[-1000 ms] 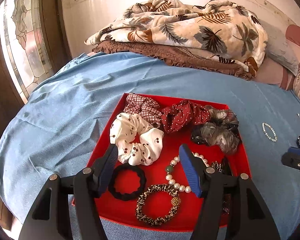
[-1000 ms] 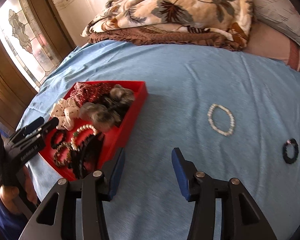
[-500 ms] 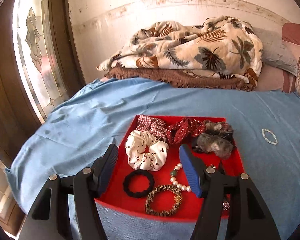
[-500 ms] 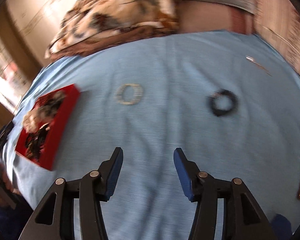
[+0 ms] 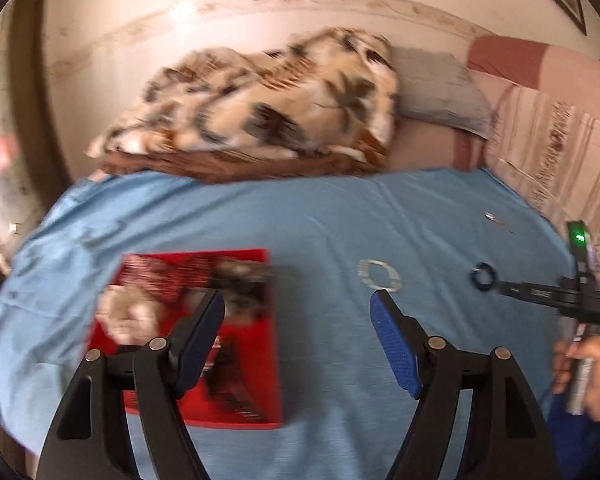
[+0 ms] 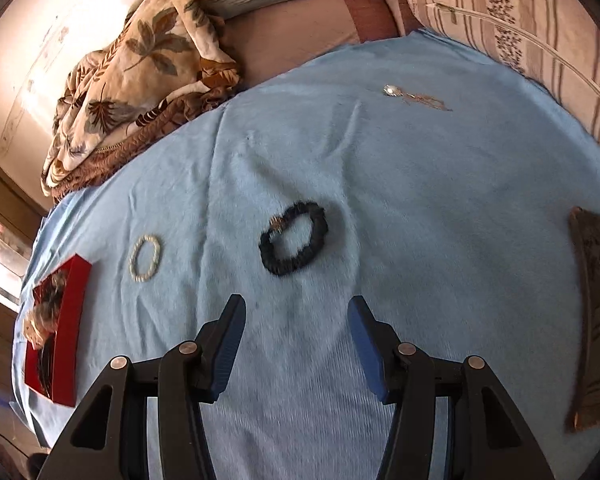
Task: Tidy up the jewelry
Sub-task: 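Grasp the pearl bracelet with the left tool while the right tool grips the black beaded bracelet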
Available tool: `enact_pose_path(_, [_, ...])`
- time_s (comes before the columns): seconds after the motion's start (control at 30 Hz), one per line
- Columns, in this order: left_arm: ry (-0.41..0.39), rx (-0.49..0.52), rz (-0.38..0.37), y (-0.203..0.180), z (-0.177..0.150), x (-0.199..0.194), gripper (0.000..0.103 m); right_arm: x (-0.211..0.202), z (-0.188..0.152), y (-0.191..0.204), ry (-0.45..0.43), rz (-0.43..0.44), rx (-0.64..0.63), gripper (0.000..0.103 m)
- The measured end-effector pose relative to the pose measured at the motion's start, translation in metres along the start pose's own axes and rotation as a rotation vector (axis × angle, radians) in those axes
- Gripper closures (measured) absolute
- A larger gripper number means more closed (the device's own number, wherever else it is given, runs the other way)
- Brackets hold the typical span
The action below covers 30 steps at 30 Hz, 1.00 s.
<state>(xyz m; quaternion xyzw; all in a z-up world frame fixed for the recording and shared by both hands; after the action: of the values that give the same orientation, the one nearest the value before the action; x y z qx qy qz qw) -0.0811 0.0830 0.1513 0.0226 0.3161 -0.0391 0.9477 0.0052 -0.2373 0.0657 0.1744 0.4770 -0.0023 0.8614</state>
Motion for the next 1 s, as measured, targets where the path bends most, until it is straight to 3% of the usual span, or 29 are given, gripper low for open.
enact_pose_path(0.13, [0.068, -0.001, -0.028, -0.032, 0.010, 0.042, 0.029, 0.012, 0.012, 0.001, -0.001, -0.003, -0.008, 0.046])
enact_pose_path(0.3, [0.193, -0.065, -0.049, -0.040, 0.014, 0.111, 0.029, 0.029, 0.024, -0.003, 0.024, -0.017, -0.024, 0.046])
enact_pose_path(0.33, [0.219, -0.085, -0.056, -0.039, 0.013, 0.125, 0.031, 0.031, 0.025, -0.004, 0.028, -0.021, -0.029, 0.046])
enact_pose_path(0.4, [0.269, -0.120, -0.058, -0.036, 0.013, 0.153, 0.048, 0.034, 0.028, -0.005, 0.026, -0.040, -0.043, 0.046])
enact_pose_path(0.47, [0.318, -0.144, -0.058, -0.034, 0.010, 0.178, 0.054, 0.038, 0.030, -0.004, 0.028, -0.053, -0.059, 0.046])
enact_pose_path(0.53, [0.349, -0.167, -0.057, -0.033, 0.008, 0.197, 0.054, 0.043, 0.031, -0.004, 0.038, -0.066, -0.075, 0.046])
enact_pose_path(0.77, [0.397, -0.159, -0.039, -0.043, -0.003, 0.238, 0.054, 0.052, 0.033, 0.005, 0.038, -0.125, -0.148, 0.048])
enact_pose_path(1.0, [0.359, -0.054, 0.018, -0.061, -0.002, 0.246, 0.053, 0.061, 0.034, 0.013, 0.034, -0.189, -0.227, 0.051])
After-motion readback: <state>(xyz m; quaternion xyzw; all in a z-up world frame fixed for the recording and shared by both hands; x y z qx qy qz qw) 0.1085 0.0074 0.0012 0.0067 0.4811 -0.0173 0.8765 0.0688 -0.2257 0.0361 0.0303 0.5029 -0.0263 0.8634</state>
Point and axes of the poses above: each gripper's, at about its wrist camera, not at the fingertips, and x roughly the way its jaws point, y to its left, z to its top, the point moved 2 cm from there along x, roughly the way its jaws point, and after that the axes turned 2 degrees about -y, right-handed, at the moved point
